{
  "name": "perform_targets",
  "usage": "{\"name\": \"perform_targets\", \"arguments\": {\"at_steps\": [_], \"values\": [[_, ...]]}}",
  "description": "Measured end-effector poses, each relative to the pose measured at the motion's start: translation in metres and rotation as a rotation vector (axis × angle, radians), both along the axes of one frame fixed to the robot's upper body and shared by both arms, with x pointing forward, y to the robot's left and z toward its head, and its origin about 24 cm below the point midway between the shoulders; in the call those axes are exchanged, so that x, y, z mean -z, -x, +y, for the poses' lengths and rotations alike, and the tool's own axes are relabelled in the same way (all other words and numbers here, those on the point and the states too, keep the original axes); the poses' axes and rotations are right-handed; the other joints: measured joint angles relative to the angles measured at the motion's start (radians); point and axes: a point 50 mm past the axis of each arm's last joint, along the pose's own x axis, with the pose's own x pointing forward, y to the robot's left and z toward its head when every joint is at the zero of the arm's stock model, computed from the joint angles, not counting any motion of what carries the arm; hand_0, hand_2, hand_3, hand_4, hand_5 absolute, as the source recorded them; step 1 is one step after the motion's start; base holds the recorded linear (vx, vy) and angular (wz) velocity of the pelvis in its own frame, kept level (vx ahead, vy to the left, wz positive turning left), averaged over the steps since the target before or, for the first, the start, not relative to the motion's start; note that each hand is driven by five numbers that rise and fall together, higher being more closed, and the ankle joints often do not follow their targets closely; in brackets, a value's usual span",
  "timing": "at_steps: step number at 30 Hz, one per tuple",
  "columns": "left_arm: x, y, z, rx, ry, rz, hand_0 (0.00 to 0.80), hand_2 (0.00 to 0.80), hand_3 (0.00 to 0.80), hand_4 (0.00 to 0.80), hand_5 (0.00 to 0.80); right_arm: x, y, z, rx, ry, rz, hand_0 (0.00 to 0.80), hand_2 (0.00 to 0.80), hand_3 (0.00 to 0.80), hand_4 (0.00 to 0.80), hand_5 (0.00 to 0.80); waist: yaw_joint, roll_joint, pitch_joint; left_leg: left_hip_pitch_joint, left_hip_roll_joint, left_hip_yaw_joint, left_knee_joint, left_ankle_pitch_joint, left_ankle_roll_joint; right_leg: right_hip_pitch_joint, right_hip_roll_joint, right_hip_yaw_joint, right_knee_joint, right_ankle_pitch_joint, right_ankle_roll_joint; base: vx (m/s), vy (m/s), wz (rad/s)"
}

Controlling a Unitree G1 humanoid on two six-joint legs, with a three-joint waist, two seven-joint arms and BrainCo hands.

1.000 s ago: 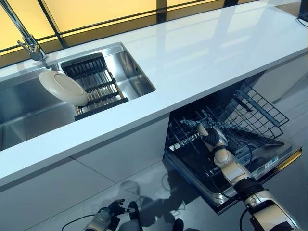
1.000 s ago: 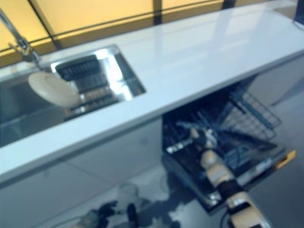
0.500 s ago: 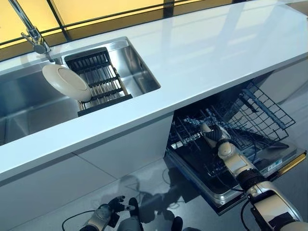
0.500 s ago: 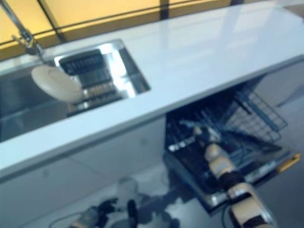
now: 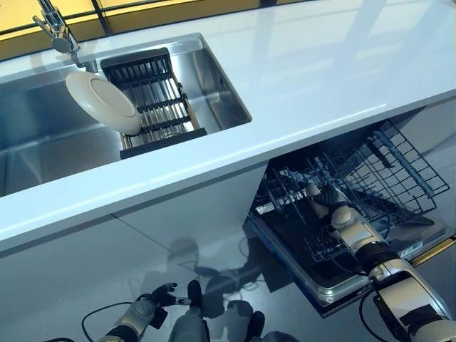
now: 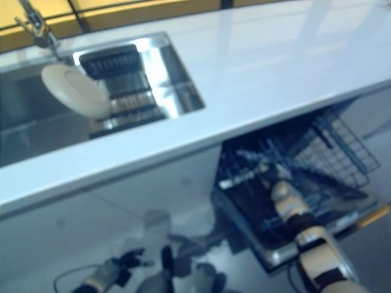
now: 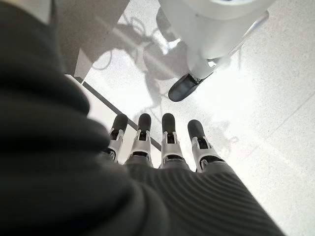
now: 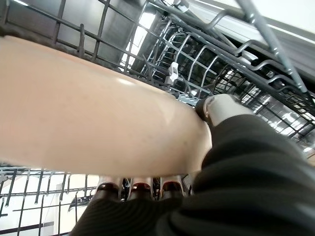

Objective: Take plates into dishwasher

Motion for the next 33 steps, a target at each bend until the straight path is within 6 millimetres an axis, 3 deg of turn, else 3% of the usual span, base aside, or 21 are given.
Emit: {"name": "perform_targets", "arguments": {"at_steps": [33], "values": [[-0.008, -0.017, -0.006, 0.045, 0.01, -0.051, 0.0, 0.0, 0.0, 0.0, 0.0, -0.012, -0.011, -0.007, 0.036, 0.0, 0.004, 0.8, 0.8, 0.8, 0.8, 0.8, 0.002, 0.013, 0.015, -0.028, -0.008, -0.019, 0.0, 0.002, 0.003, -0.019, -0.003, -0.001, 0.0, 0.0, 0.001, 0.0, 0.001, 0.01]]}}
